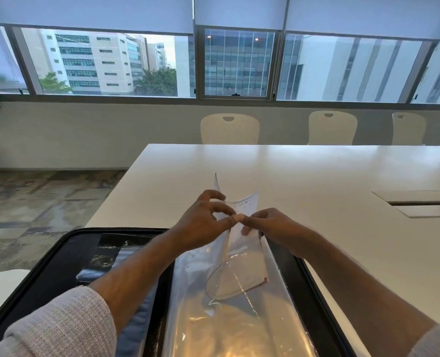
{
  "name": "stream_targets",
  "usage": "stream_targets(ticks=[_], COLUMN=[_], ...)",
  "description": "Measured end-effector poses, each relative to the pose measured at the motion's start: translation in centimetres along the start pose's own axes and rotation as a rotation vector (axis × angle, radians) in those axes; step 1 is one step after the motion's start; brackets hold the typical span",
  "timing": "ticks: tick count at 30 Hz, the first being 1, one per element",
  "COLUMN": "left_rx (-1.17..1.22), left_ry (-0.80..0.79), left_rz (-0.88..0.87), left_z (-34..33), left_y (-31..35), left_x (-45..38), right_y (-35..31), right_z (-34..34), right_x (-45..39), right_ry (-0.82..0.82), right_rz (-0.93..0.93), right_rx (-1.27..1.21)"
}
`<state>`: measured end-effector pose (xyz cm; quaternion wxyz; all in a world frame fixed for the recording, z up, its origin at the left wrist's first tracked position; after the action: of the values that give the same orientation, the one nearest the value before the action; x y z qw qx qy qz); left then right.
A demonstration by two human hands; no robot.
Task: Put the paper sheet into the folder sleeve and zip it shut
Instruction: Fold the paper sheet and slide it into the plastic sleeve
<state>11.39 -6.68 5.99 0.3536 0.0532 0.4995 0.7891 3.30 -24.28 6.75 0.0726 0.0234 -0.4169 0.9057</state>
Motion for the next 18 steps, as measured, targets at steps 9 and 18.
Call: stream_targets(ticks=[9, 18], left_rx=[-0.334, -0.546], left_ry=[0.093, 0.063], left_rz=[-0.096, 0.043], left_z=[0.7, 3.0], left_y=[0.1, -0.8], left_x=[-0.6, -1.0], right_y=[1.9, 3.7], right_z=[-1.9, -3.3], right_x=[0.1, 0.1], right_ry=[0.076, 0.103], right_rz=[-0.015, -0.032], right_rx=[0.006, -0.113])
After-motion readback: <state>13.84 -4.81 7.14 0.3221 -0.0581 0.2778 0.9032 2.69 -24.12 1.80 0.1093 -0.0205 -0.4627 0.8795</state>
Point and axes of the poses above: each hand's wrist, its own x-axis away from the middle knuckle, its own z-axis out of the back of the hand, y = z × x, the point moved 1 cm from there along -x, towards the middle knuckle, and after that the axes turned 12 degrees about x, right-handed, at the moved point
